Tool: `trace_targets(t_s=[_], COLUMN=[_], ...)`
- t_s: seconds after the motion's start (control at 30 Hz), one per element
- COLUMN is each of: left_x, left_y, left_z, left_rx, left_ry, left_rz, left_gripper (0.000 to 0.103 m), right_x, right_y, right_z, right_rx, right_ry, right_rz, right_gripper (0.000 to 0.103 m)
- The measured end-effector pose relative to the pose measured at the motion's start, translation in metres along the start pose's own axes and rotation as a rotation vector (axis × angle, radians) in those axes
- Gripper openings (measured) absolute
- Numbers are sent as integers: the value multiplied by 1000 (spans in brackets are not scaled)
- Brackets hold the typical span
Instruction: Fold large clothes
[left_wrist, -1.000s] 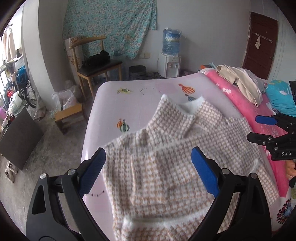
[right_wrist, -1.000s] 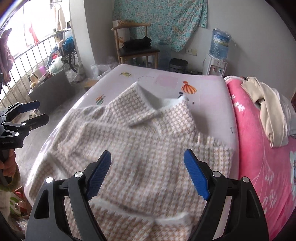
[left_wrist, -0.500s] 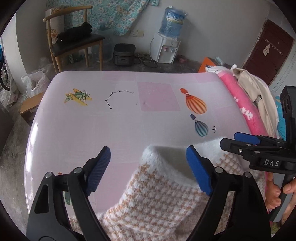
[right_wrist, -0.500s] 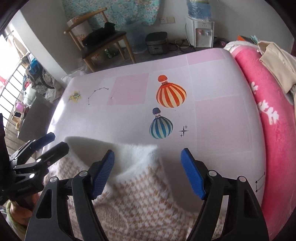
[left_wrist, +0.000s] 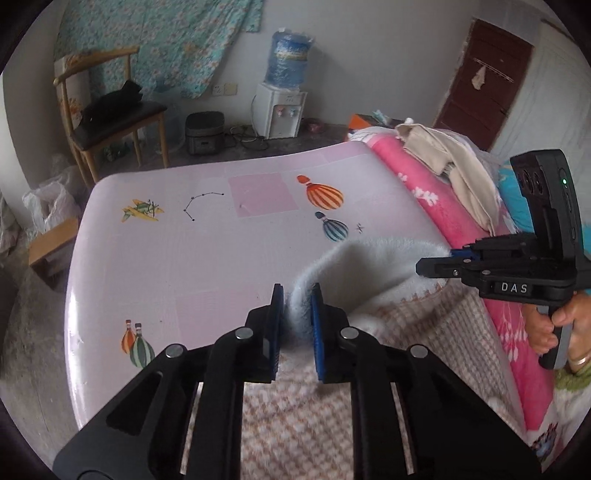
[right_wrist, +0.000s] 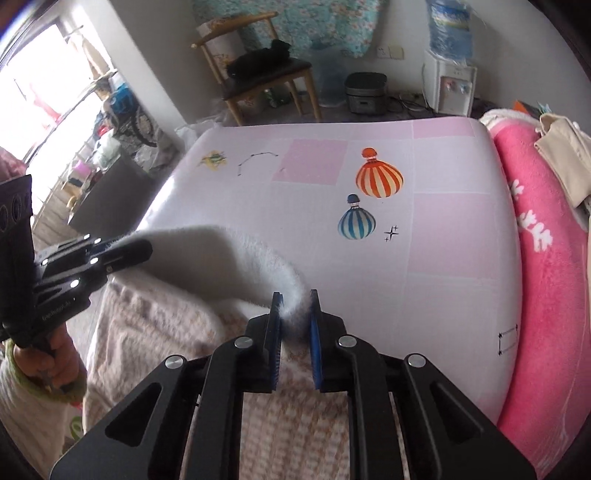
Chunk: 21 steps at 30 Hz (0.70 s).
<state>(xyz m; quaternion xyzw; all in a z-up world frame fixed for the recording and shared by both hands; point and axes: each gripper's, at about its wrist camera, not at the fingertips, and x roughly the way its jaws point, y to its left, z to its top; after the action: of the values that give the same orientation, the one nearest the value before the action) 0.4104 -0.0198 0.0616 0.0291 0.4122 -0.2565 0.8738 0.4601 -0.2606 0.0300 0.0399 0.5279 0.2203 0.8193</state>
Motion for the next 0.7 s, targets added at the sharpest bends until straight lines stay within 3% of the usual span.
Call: trace_targets(t_s=[0.1, 0.17, 0.23, 0.33, 0.37, 0.43, 0.5, 0.57, 0.67, 0.7], left_x=[-33, -36, -28, -14, -12, -7, -8, -13, -32, -41], left_y=[-21, -30, -34, -32, -31, -27, -22, -18, -11, -7], left_z=[-43, -74, -101, -122, -123, -122, -121, -121, -125, -124], left_rx=[114, 159, 182, 190, 184, 148, 103, 81, 58, 44], left_ry=[10, 63, 131, 162, 159, 158, 153, 145, 139, 122], left_rz=[-8, -2, 22, 41, 42, 39, 24, 17, 11, -3], left_gripper=[12, 12, 12, 12, 12, 12, 12, 15, 15, 15], right_x=[-21, -26, -38, -64, -68, -56, -31, 1, 48, 48], right_y=[23, 33, 35, 31, 30, 30, 37, 45, 50, 52], right_z=[-46, -74, -89, -81, -75, -63, -58, -59, -83, -89], right_rx=[-118, -179, -209, -152, -106, -32, 6, -7, 5, -18], right_ry=[36, 97, 111, -6, -54, -70, -43, 12, 156, 124], right_rz=[15, 20, 45, 168, 212, 273, 270, 236, 179, 168], right_gripper=[14, 16, 27, 42, 43, 43, 42, 33, 28, 28])
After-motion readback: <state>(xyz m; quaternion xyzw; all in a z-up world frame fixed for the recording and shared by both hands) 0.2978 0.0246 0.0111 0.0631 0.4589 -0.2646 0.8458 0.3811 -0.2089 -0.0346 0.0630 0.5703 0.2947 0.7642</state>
